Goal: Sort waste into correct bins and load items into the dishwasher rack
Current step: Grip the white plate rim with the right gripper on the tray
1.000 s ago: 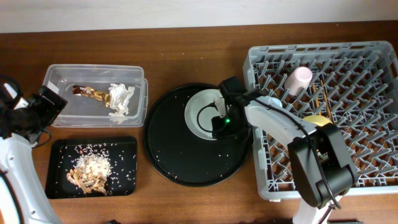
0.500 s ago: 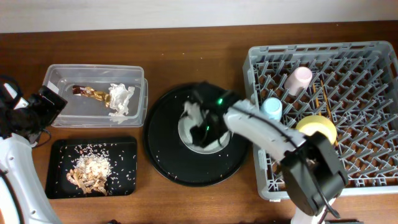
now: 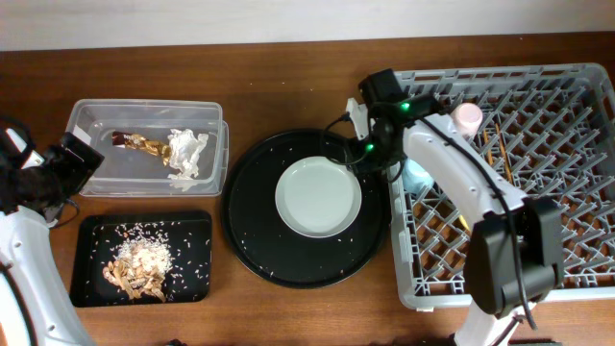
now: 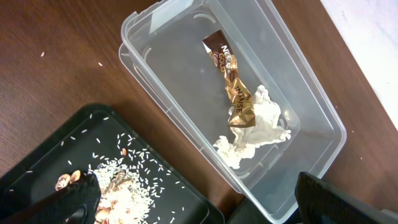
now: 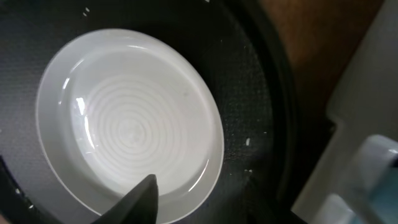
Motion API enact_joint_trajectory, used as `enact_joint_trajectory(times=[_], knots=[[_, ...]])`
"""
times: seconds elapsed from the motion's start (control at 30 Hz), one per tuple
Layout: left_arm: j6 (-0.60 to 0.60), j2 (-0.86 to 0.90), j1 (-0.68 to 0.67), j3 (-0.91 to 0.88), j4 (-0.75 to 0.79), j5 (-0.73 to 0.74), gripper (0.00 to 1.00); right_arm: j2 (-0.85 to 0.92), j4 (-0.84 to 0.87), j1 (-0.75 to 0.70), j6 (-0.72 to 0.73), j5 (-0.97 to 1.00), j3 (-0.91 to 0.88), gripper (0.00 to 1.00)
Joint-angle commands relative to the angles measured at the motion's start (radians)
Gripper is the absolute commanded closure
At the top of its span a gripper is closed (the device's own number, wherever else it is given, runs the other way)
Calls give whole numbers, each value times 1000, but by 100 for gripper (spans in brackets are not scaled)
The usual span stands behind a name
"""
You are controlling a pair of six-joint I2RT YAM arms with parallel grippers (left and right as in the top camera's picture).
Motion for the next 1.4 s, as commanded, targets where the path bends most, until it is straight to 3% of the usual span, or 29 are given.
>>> enact_joint_trajectory(times=[0.0,0.37,0.63,0.93,1.37], knots=[[16,-16,6,-2,1,0,1,55,10,22,-4,42,-3,61],[16,-16,6,-2,1,0,1,141,253,52,-4,57,-168,64],[16,-16,6,-2,1,0,1,64,235,51,-16,-78,-140,64],[16,-16,6,-2,1,0,1,21,159,51,-15,235,-98,65],[16,-16,6,-2,1,0,1,103,229,98,-15,237,-147,65]])
